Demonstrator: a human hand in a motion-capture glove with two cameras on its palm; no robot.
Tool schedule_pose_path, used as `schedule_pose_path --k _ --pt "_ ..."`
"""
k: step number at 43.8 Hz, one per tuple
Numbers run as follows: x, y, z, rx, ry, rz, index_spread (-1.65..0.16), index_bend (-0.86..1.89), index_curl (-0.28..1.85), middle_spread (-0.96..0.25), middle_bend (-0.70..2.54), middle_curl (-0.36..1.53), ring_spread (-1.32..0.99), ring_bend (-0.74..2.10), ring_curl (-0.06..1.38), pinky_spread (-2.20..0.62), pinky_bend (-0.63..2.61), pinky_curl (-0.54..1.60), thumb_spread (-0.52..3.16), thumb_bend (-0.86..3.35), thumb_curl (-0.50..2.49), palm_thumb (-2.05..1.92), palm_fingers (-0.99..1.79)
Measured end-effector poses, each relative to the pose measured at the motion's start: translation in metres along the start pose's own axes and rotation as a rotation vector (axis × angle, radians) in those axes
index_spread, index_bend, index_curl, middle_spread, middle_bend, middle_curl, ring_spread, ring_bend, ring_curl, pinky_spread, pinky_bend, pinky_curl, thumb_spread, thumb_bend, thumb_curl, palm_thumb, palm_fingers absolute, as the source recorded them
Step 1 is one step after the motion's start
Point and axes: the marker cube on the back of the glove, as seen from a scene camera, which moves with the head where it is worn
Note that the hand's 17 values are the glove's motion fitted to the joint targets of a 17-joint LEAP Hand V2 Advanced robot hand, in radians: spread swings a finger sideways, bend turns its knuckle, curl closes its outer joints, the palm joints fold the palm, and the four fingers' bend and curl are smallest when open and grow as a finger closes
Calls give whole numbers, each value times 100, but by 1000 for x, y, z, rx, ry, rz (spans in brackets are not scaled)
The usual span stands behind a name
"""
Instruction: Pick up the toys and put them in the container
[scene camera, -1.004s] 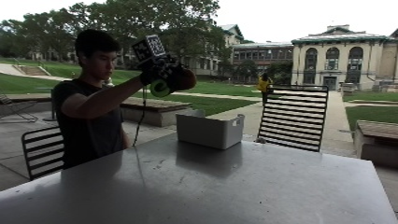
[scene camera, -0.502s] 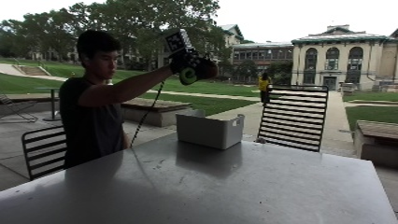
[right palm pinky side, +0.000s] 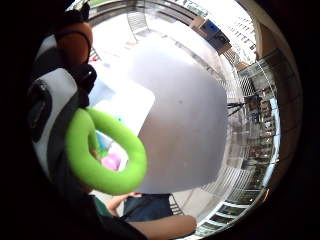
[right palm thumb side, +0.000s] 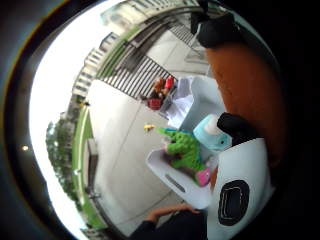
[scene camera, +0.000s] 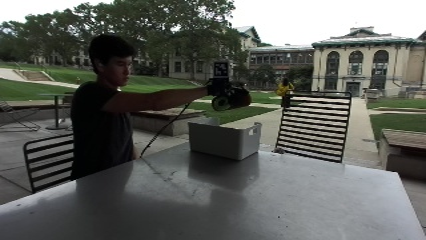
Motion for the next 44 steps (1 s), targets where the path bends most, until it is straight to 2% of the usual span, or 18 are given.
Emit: schedule_pose_path --k 2,3,4,5,6,7,8,9,12,18,23,26,30,36,39,42,44 --pt "10 -2 7 -63 45 37 -44 22 42 -22 12 23 -34 104 41 -38 87 40 59 27 173 57 79" --pt "21 -4 11 -89 89 93 -43 -10 32 -16 2 19 -32 112 43 -37 106 46 70 27 167 53 54" --pt "37 -6 15 -112 149 162 -44 20 42 -20 15 23 -33 109 44 -38 93 42 62 25 171 55 71" --pt "54 -8 19 -129 212 222 -40 -24 27 -10 1 18 -30 112 43 -35 116 49 77 16 162 33 22" --pt "65 -8 22 -140 252 254 -40 -10 31 -10 7 20 -30 122 49 -36 121 51 79 22 163 40 36" --pt "66 -7 24 -148 248 243 -39 -19 25 -6 8 18 -28 117 46 -33 127 51 85 11 155 21 14" --pt "58 -5 24 -152 201 194 -40 -3 28 -9 13 20 -30 126 49 -35 126 51 85 24 159 42 39" --pt "45 -3 23 -155 135 128 -38 -17 20 -4 10 18 -27 119 44 -32 133 51 92 9 150 17 10" --pt "27 0 22 -147 48 43 -36 -7 17 -2 13 19 -24 122 46 -29 145 54 97 -10 133 -11 -2" --pt "25 9 18 -123 35 -22 -34 4 13 0 19 21 -20 123 42 -23 148 50 107 -13 108 -16 -7" --pt "51 29 15 -120 107 53 -34 7 12 0 20 24 -18 121 40 -20 147 49 112 -12 91 -16 -9" --pt "51 44 14 -113 72 46 -34 19 16 -2 29 27 -18 105 36 -19 134 45 118 -9 82 -13 -11" --pt "63 62 13 -91 55 55 -32 16 17 -3 32 29 -19 97 33 -18 126 42 122 -8 72 -12 -9" --pt "85 100 10 -55 91 -28 -30 15 20 -4 36 32 -20 86 29 -17 115 37 126 -7 59 -11 -10" --pt "55 124 6 -44 56 -97 -29 17 21 -4 37 33 -20 79 27 -16 110 35 128 -7 54 -10 -10" --pt "49 138 7 -26 106 -10 -28 19 23 -4 35 33 -20 75 26 -16 106 34 129 -6 49 -9 -8" --pt "63 146 7 -19 112 -13 -27 19 24 -4 35 34 -20 72 25 -16 104 33 130 -6 47 -9 -6"
